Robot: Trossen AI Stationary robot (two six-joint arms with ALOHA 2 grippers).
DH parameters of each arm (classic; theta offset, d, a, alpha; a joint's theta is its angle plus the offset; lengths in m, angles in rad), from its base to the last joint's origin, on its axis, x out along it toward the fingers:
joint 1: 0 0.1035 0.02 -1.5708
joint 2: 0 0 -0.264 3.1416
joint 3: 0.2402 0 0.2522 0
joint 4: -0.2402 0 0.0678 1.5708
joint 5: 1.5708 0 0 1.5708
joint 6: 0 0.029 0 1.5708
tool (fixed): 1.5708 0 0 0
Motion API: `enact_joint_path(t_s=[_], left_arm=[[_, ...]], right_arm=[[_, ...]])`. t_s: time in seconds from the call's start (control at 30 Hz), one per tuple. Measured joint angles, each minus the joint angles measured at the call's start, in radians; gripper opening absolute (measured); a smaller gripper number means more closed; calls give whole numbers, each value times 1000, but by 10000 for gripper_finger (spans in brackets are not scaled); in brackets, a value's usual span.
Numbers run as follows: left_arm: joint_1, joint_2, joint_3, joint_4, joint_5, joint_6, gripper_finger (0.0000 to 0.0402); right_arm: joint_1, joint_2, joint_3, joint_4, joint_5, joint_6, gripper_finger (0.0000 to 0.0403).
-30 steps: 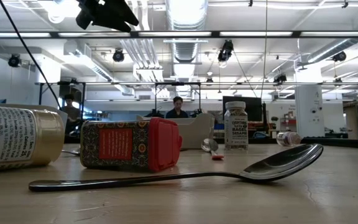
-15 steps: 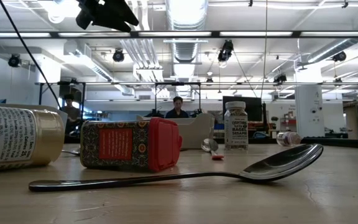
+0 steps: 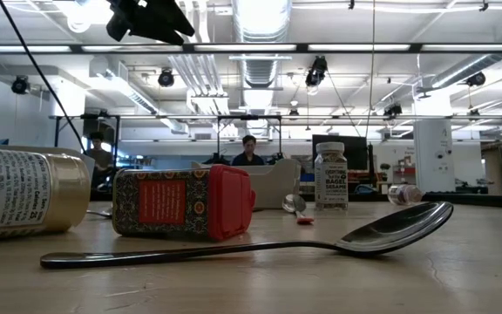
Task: Pick & Place Food Item
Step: Put the green noodle pack into the black bin
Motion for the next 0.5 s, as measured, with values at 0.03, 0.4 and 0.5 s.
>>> enact_joint_path(t_s=[0.03, 0.4, 0.5], left_arm=[[0, 0, 0, -1, 0, 0, 179], [0, 0, 0, -1, 0, -4, 179], [0, 0, 0, 0, 0, -31, 179]], right_arm=[[0, -15, -7, -1, 11, 11, 8], [0, -146, -118, -1, -16, 101, 8], [0, -170, -143, -1, -40, 116, 8]])
